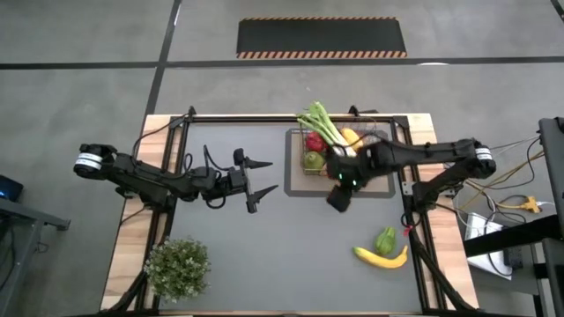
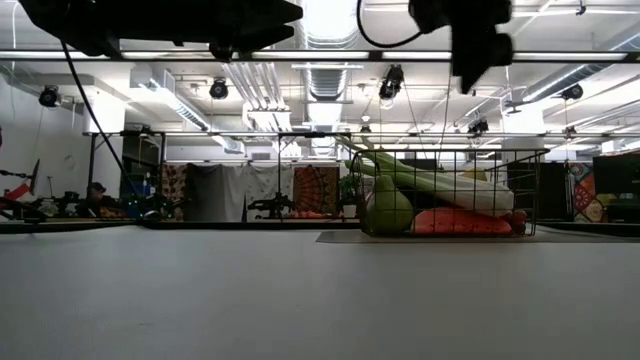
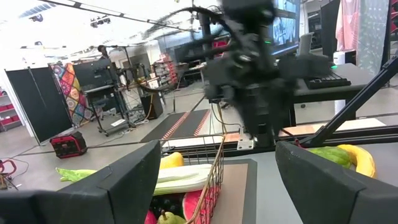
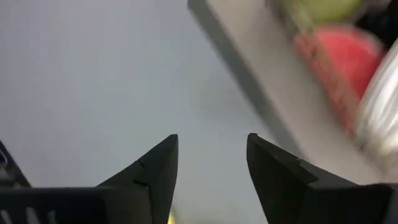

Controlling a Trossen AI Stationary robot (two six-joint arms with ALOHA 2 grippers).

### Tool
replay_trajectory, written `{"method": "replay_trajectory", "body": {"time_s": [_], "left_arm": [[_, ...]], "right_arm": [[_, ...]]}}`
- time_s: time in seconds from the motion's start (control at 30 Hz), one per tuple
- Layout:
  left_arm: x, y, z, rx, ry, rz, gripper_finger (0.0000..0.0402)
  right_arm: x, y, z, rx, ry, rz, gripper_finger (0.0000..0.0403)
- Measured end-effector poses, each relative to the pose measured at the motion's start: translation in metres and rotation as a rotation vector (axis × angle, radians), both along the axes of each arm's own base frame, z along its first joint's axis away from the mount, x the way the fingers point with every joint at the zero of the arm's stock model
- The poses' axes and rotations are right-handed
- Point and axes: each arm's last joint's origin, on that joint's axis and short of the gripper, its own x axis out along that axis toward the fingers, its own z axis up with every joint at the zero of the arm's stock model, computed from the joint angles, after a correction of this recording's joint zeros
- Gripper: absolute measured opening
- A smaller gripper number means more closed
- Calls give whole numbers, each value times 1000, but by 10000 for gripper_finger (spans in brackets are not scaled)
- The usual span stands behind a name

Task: Build produce basket
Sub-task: Put the banana into the wire basket

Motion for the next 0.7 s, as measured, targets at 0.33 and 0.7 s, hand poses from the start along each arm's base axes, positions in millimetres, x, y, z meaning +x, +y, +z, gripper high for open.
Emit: {"method": "replay_trajectory", "body": {"time_s": [0.33, 0.7], "left_arm": [[0, 0, 0, -2, -1, -1, 299], [0, 0, 0, 1, 0, 0, 299]], "right_arm": [[-27, 84, -35, 69, 180, 101, 233], [-39, 142, -78, 121, 222, 35, 230]]}}
